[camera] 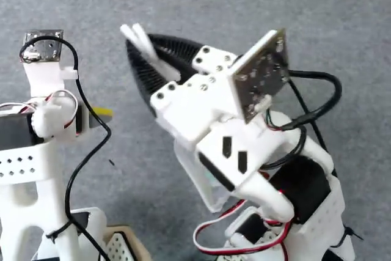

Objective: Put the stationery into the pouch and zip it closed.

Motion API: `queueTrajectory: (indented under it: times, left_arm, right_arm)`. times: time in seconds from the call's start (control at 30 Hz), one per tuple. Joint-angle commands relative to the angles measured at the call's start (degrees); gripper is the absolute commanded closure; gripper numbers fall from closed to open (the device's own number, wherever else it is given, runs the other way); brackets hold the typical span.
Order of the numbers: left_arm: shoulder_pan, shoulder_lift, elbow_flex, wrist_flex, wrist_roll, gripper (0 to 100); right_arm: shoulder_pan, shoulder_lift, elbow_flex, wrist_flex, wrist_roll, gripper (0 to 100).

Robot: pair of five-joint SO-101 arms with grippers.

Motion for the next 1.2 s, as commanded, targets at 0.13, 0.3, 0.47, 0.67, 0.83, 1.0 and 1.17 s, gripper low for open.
queueTrajectory:
  times: [0.13,0.3,0.47,0.67,0.83,1.0,1.17]
  left_arm:
    - [0.5,0.0,6.4,-2.9,-0.1,65]
    - [1.3,-0.1,11.1,-6.5,4.0,66]
    - [1.3,-0.1,11.2,-6.4,9.8,65]
    - [1.3,-0.1,11.1,-6.3,17.5,65]
    - [1.3,-0.1,11.1,-6.2,25.6,65]
    - [1.3,0.0,11.2,-6.0,31.3,65]
    - [1.5,0.0,11.1,-3.3,30.0,65]
  right_arm:
    - [-6.5,0.4,-2.8,1.9,-2.0,98.7]
    - [-10.3,0.6,-6.8,1.8,-1.1,98.7]
    - [-12.8,0.6,-9.5,1.8,5.5,98.7]
    - [-14.7,0.6,-12.4,1.9,5.7,98.7]
    - [-14.5,0.6,-12.4,3.6,5.7,98.7]
    - [-14.3,0.5,-12.3,4.4,5.7,98.7]
    - [-14.2,0.5,-12.3,4.4,5.7,98.7]
